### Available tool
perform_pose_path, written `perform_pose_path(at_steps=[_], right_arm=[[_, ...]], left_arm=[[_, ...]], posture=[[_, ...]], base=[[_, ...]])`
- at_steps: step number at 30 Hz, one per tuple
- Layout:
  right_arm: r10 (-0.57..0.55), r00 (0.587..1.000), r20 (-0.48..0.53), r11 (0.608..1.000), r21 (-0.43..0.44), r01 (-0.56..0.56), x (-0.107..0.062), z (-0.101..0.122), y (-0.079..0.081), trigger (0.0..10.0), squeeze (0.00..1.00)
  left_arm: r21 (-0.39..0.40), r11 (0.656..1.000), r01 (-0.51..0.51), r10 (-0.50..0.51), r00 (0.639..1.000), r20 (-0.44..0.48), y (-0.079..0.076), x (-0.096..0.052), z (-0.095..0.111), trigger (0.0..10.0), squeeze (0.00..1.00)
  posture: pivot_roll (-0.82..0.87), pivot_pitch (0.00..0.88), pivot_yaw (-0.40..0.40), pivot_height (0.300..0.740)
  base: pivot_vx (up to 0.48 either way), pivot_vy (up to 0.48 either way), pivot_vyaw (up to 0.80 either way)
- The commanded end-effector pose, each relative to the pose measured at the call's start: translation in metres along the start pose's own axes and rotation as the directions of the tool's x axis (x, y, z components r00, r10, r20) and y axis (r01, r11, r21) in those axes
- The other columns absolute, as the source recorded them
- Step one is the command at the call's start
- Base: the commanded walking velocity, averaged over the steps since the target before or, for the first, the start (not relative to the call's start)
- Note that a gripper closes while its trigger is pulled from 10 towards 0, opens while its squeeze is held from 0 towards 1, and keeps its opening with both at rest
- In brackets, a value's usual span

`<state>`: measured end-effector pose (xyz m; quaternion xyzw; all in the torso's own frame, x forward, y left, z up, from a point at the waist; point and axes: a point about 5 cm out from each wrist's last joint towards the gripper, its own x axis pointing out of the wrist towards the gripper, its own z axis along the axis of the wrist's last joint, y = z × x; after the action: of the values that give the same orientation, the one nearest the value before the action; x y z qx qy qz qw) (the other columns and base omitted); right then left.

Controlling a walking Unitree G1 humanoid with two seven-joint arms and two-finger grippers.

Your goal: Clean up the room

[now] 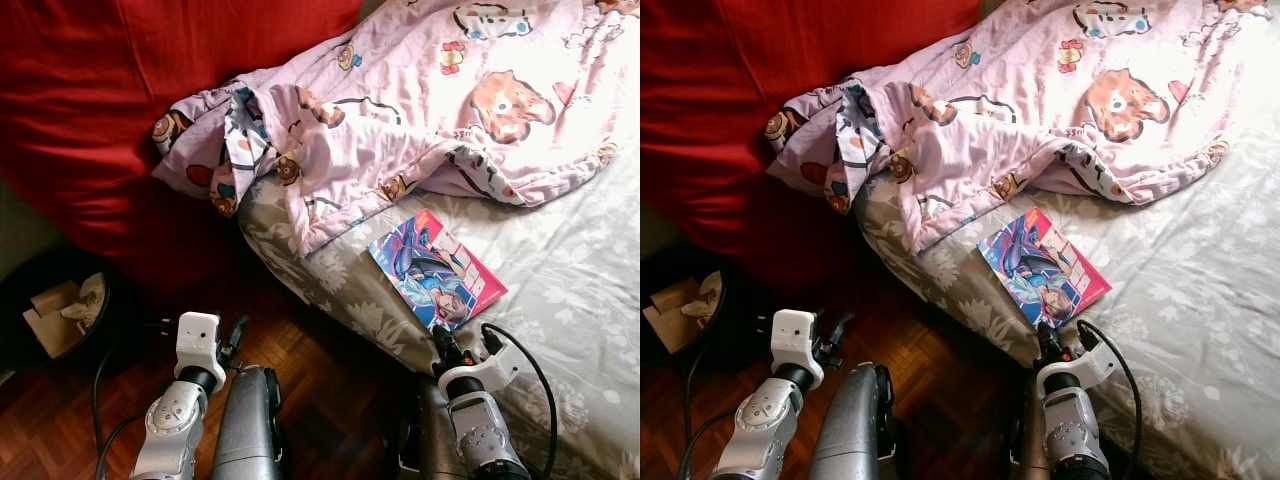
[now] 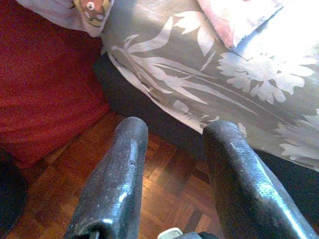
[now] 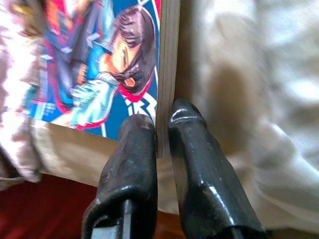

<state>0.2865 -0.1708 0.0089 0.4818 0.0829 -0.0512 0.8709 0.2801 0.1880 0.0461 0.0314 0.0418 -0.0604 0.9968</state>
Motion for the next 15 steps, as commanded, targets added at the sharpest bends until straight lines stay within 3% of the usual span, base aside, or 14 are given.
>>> perform_pose_path(at_steps=[1, 9, 13, 15], right_arm=[[0.033, 0.999, 0.010, 0.999, -0.010, -0.033, -0.001, -0.001, 0.003, 0.0, 0.00], [0.189, 0.978, 0.088, 0.979, -0.093, -0.181, 0.001, 0.012, 0.029, 0.0, 0.00], [0.199, 0.968, 0.152, 0.958, -0.239, -0.159, 0.000, 0.028, 0.038, 0.0, 0.00], [0.199, 0.966, 0.163, 0.952, -0.264, -0.152, -0.001, 0.030, 0.039, 0.0, 0.00]], left_arm=[[0.022, 1.000, -0.001, 0.002, 0.999, -0.047, 0.003, -0.007, -0.011, 10.0, 0.00], [0.035, 0.999, 0.004, -0.003, 0.999, -0.047, 0.002, -0.007, -0.011, 10.0, 0.00], [0.036, 0.999, 0.000, 0.002, 0.999, -0.041, 0.002, -0.005, -0.009, 10.0, 0.00], [0.036, 0.999, -0.002, 0.003, 0.999, -0.039, 0.003, -0.004, -0.009, 10.0, 0.00]], posture=[[0.08, 0.282, 0.055, 0.589], [0.08, 0.276, 0.051, 0.589], [0.08, 0.271, 0.049, 0.589], [0.08, 0.271, 0.049, 0.589]], base=[[0.000, 0.000, 0.00], [0.000, 0.000, 0.00], [0.000, 0.000, 0.00], [0.000, 0.000, 0.00]])
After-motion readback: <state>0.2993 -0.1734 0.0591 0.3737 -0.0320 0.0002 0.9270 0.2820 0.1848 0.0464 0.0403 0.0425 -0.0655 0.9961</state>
